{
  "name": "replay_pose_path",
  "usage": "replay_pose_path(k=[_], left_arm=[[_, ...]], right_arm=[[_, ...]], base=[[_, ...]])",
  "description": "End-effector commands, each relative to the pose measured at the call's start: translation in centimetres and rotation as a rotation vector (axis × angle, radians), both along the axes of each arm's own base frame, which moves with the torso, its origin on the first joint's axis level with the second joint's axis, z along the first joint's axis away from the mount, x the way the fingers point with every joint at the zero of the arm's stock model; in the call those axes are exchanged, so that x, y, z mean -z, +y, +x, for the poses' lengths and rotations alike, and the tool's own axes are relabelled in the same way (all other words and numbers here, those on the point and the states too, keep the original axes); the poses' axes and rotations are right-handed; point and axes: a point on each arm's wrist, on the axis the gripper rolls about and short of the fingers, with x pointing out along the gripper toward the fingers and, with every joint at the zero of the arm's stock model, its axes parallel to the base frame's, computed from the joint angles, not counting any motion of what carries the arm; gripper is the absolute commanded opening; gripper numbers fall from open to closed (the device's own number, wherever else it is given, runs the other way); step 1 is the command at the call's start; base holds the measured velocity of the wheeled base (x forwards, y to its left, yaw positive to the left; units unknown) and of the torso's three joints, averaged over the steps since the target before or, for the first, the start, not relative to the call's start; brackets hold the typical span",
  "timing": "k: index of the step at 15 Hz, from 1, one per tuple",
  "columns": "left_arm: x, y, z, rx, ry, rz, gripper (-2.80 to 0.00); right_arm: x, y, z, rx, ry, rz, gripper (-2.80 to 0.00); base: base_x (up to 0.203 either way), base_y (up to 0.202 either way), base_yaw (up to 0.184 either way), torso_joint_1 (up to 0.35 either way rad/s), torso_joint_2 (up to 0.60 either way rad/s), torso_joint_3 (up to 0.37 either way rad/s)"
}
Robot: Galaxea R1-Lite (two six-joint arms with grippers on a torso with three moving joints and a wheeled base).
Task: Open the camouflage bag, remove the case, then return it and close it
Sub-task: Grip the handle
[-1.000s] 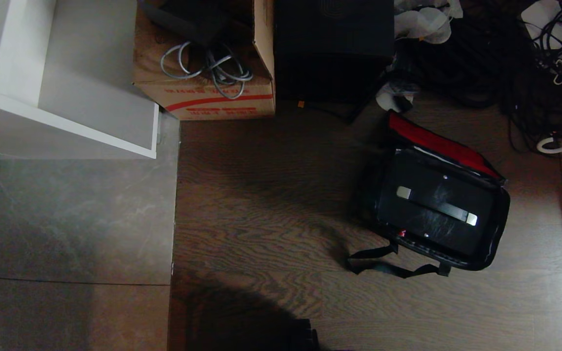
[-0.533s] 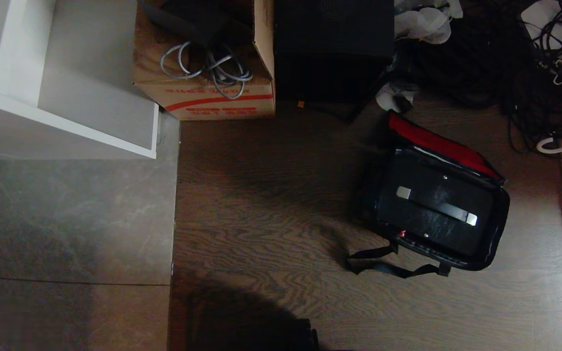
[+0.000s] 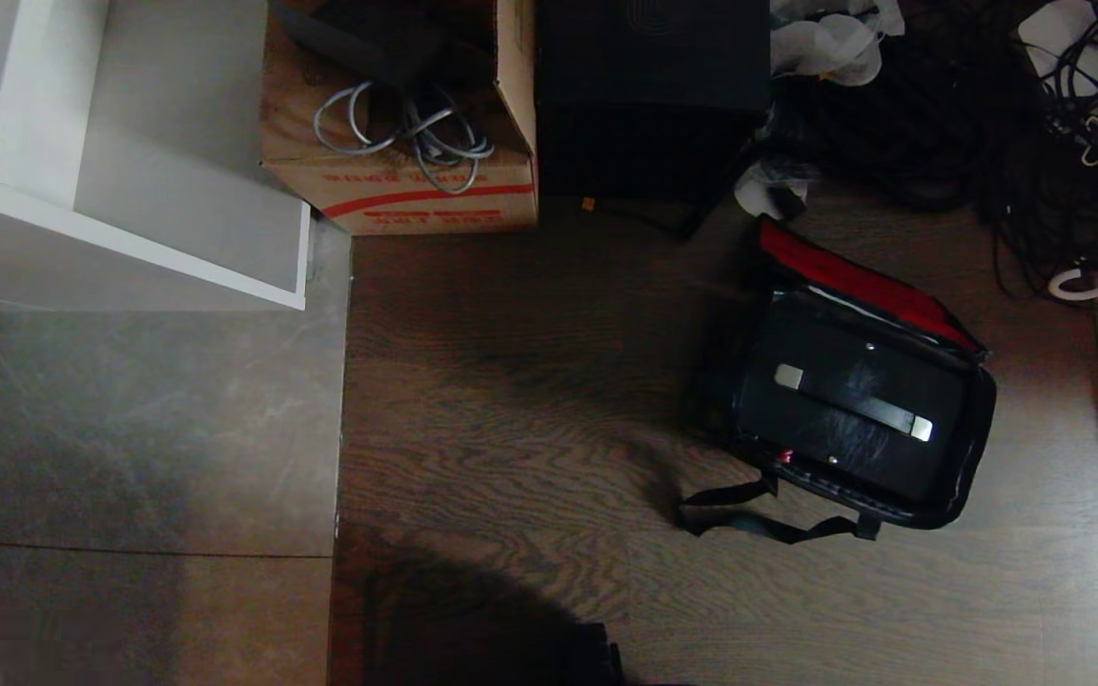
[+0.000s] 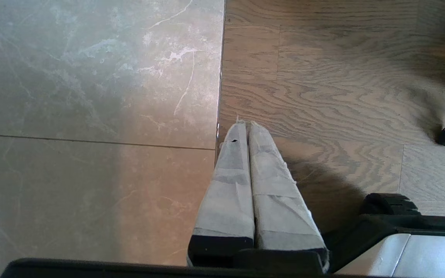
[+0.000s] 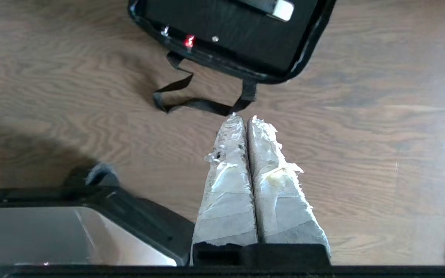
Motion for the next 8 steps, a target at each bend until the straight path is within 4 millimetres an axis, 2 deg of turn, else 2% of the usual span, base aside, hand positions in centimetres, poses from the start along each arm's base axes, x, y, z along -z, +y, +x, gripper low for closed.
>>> replay_pose_path(k=[1, 3, 8], left_arm=[[0.0, 0.0, 0.01, 0.0, 0.002, 0.0, -2.8], [0.0, 0.0, 0.01, 0.0, 0.002, 0.0, -2.8], [0.0, 0.0, 0.01, 0.0, 0.002, 0.0, -2.8]], right_arm=[[0.06, 0.01, 0.01, -0.007, -0.003, -0.023, -2.8], [0.04, 0.03, 0.02, -0.022, -0.01, -0.064, -2.8], [0.75, 0.01, -0.07, -0.008, 0.056, -0.033, -2.8]], base=[[0.0, 0.0, 0.0, 0.0, 0.0, 0.0], [0.0, 0.0, 0.0, 0.0, 0.0, 0.0], [0.0, 0.0, 0.0, 0.0, 0.0, 0.0]])
